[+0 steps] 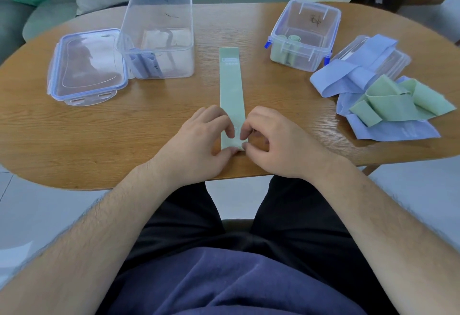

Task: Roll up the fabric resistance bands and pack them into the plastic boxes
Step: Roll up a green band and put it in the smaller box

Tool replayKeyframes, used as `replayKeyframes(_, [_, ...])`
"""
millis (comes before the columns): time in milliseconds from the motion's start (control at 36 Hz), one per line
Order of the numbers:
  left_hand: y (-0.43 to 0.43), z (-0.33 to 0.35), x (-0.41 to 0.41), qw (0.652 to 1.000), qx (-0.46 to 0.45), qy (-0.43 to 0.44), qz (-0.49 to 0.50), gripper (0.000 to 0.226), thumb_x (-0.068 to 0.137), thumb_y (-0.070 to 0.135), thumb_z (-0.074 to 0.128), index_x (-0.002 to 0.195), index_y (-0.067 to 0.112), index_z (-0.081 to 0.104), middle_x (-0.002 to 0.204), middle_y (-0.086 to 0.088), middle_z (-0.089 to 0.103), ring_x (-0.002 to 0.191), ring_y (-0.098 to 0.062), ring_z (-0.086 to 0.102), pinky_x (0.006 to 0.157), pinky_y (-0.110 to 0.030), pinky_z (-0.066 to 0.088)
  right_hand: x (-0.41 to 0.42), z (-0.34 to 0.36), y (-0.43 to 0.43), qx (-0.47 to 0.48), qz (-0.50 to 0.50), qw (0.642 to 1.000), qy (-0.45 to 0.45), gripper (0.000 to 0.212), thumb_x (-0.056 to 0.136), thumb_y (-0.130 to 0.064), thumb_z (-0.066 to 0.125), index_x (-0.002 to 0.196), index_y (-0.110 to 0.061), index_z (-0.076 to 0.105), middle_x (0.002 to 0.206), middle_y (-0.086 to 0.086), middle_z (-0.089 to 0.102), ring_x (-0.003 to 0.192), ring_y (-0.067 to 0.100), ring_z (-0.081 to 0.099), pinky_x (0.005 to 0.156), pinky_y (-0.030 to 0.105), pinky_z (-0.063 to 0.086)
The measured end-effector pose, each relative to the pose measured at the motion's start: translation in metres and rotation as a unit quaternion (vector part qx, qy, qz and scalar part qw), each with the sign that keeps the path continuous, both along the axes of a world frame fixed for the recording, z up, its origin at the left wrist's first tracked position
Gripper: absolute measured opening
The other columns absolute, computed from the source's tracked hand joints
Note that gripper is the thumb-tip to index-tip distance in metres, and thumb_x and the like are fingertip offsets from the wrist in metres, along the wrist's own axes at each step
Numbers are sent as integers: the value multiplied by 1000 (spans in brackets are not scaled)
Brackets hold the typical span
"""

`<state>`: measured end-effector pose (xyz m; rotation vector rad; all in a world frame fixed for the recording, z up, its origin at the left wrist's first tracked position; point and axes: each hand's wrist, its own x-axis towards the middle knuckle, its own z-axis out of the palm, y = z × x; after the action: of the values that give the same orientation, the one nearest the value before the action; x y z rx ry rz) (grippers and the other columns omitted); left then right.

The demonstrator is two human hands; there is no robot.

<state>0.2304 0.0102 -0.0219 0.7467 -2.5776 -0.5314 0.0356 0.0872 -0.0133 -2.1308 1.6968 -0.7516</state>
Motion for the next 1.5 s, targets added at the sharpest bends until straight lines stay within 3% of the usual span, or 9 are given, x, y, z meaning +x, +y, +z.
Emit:
replayKeyframes(111, [-3,-3,2,999,23,-36,-13,26,83,32,72,103,23,59,115,8,56,110,-17,56,95,-46,48,-1,-3,-1,-4,23,999,26,12,85,-14,69,95,-19,64,104,-7,59,102,9,51,87,14,40])
replayKeyframes(333, [-7,-6,2,998,15,-61,-6,9,90,33,68,92,27,61,117,14,58,111,-11,56,95,-40,44,-5,-8,-6,7,49,998,40,4,89,-19,71,88,-21,68,102,-9,62,101,10,54,93,34,48])
replayKeyframes(611, [-7,-8,-2,998,47,-34,15,7,94,25,65,90,26,60,106,10,59,101,-16,58,94,-48,47,-2,-6,-8,9,17,999,30,5,93,-13,66,89,-16,68,91,-9,62,89,5,51,82,12,38])
replayKeyframes(806, [-6,-9,-6,998,37,-33,26,7,93,20,63,90,25,58,102,9,56,98,-17,56,91,-48,48,2,-11,-9,5,4,999,46,8,92,-8,62,90,-16,63,93,-9,58,92,7,49,83,15,37])
replayKeyframes(1000, [2,-18,-11,995,-69,-24,73,12,88,20,56,93,13,65,101,-5,55,97,-29,48,84,-45,47,9,-17,-8,-38,3,994,105,8,94,-7,59,92,-8,66,99,2,55,95,15,49,82,21,37])
replayKeyframes(1167, [-1,-11,-9,997,-67,-27,32,7,85,5,63,85,10,67,83,-3,62,84,-27,54,80,-24,34,8,-11,-8,-10,9,994,109,11,97,-10,58,96,-11,69,94,-4,51,93,11,45,82,28,45])
replayKeyframes(1278, [-5,-10,-4,998,-63,-25,-9,13,90,19,61,87,11,71,85,-2,63,85,-24,55,83,-33,44,4,-2,-7,28,23,993,109,7,95,-16,64,101,-15,67,94,-10,50,95,7,47,83,19,40])
replayKeyframes(1361, [-9,-8,1,997,-50,-42,-35,11,91,22,72,91,12,74,91,-1,63,91,-22,53,86,-30,43,1,-1,-8,42,20,995,92,8,96,-18,66,102,-15,69,95,-11,52,94,4,48,82,15,38])
replayKeyframes(1500, [-12,-7,1,996,-63,-33,-51,2,87,10,73,88,11,74,90,-2,65,86,-25,54,82,-25,37,2,-5,-9,22,14,996,90,7,95,-13,63,96,-14,70,91,-12,52,88,2,44,79,14,35])
